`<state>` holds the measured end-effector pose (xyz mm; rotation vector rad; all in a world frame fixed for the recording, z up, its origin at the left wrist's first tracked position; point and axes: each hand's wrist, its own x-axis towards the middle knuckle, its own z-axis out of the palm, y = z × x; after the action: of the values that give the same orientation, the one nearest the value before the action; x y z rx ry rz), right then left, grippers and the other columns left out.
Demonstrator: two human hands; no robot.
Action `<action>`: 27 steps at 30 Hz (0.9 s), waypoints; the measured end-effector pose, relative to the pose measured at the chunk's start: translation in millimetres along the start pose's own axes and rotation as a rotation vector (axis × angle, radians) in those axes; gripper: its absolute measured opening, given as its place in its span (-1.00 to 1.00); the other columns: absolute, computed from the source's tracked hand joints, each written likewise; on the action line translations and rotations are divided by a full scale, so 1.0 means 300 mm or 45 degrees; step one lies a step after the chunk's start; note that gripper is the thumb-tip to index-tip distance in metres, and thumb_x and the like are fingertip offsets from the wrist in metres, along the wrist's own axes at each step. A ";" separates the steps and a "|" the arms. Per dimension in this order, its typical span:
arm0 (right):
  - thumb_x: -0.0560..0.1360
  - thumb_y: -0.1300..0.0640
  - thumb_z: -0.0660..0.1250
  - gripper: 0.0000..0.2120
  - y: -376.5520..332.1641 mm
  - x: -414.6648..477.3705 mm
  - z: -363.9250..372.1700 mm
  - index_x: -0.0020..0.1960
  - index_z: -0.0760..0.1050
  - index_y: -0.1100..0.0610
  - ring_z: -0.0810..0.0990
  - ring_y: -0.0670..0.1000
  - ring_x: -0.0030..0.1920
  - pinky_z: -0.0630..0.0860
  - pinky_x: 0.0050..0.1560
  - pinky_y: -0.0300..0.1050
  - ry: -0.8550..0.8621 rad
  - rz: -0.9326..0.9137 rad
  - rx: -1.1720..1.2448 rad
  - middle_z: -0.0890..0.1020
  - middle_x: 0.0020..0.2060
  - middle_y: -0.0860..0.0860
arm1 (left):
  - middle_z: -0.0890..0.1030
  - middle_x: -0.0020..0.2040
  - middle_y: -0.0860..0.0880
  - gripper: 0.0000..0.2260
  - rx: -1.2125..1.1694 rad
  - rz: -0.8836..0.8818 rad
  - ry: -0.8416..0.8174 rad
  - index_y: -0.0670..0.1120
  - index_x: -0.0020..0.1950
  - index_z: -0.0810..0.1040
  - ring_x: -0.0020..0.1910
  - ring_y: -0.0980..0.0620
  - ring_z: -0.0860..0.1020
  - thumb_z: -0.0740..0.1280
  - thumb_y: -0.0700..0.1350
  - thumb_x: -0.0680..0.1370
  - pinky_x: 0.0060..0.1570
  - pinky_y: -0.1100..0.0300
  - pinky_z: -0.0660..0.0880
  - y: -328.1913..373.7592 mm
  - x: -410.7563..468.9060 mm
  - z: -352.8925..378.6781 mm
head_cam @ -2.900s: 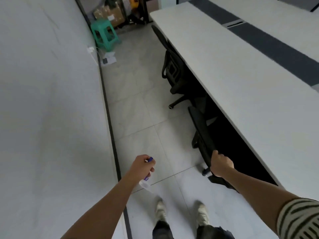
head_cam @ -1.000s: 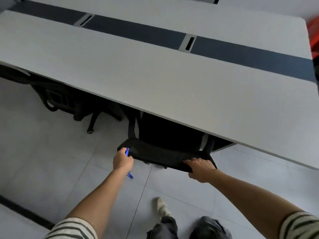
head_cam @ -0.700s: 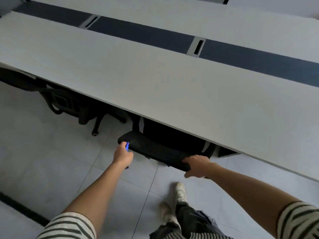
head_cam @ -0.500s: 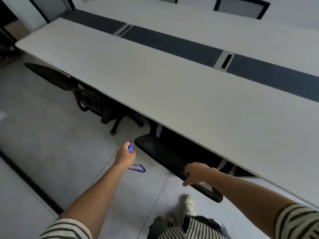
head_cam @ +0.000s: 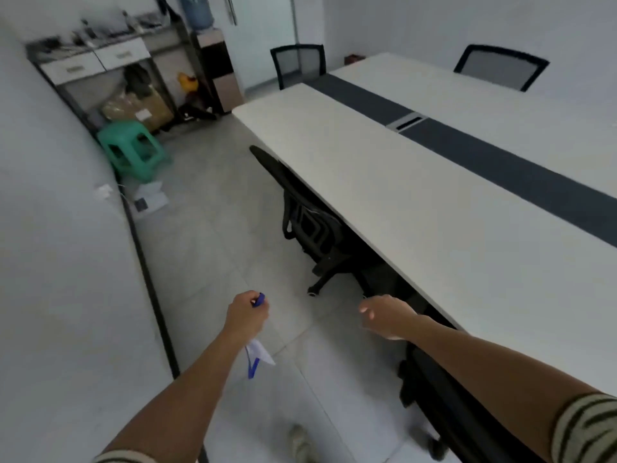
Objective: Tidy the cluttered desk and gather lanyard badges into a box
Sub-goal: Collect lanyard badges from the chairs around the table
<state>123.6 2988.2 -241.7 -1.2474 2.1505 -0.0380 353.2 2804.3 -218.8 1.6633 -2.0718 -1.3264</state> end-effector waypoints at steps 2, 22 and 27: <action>0.56 -0.01 0.21 -0.65 -0.116 0.102 -0.058 0.33 0.45 -0.05 0.52 0.06 0.25 0.47 0.21 -0.08 0.044 -0.015 0.029 0.55 0.25 -0.02 | 0.57 -0.34 -0.16 -0.80 -0.081 0.005 -0.004 -0.11 -0.29 0.51 -0.51 -0.01 0.42 0.30 -0.23 0.54 -0.44 0.24 0.39 0.002 0.094 -0.111; 0.50 -0.13 0.29 -0.53 -0.533 0.983 -0.608 0.38 0.38 -0.06 0.57 0.04 0.13 0.51 0.06 -0.09 0.499 0.065 0.174 0.60 0.17 -0.04 | 0.60 -0.27 -0.20 -0.89 -0.042 0.167 -0.032 -0.27 -0.09 0.59 -0.48 0.02 0.44 0.30 -0.25 0.51 -0.41 0.28 0.40 0.309 1.038 -0.567; 0.41 -0.28 0.34 -0.36 -0.509 1.221 -0.641 0.41 0.31 -0.07 0.55 0.05 0.12 0.46 -0.02 -0.11 0.266 0.153 0.298 0.55 0.18 -0.02 | 0.61 -0.28 -0.19 -0.90 0.045 0.169 -0.108 -0.23 -0.13 0.58 -0.48 0.04 0.47 0.29 -0.24 0.52 -0.51 0.30 0.39 0.456 1.331 -0.586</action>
<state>11.9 2561.9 -227.0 -1.0153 2.3165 -0.3729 221.0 2369.6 -168.1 1.4777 -2.2231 -1.3473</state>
